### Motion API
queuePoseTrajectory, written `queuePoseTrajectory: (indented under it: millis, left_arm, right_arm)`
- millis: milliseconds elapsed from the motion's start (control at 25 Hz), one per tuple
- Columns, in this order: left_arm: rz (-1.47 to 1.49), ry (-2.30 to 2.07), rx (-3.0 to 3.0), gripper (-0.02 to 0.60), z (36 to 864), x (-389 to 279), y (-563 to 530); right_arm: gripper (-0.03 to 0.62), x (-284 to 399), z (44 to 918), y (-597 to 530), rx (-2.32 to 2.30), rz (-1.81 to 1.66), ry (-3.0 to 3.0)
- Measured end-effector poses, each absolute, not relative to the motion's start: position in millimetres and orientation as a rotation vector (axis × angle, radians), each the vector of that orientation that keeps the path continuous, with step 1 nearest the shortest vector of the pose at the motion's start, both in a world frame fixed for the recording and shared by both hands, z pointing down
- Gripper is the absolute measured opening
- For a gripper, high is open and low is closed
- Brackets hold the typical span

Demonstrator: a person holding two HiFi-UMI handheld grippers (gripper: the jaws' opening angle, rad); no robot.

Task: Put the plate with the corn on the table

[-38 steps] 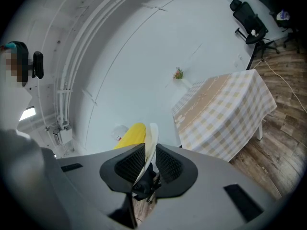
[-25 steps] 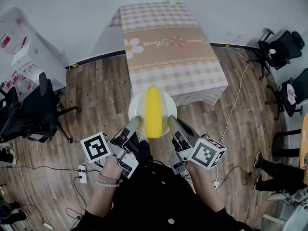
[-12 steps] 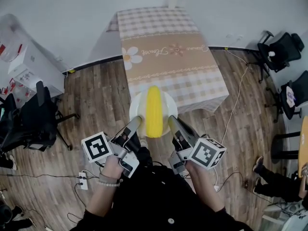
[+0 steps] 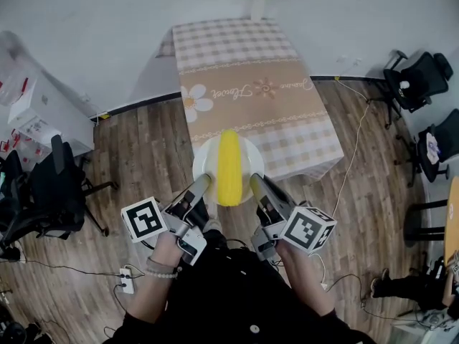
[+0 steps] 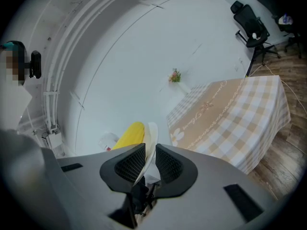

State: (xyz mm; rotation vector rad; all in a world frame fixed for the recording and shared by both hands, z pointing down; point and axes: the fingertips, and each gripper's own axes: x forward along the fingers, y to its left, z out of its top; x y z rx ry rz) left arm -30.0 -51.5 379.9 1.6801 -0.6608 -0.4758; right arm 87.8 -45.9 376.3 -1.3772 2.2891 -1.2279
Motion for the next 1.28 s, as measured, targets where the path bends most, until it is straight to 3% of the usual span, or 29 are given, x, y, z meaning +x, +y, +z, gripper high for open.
queuePoseTrajectory:
  millis: [1280]
  left_arm:
    - [-0.463,-0.667,1.68,0.034,397,-57,-93]
  right_arm:
    - [0.097,60,396,-87,-1.42,-1.27,2.31]
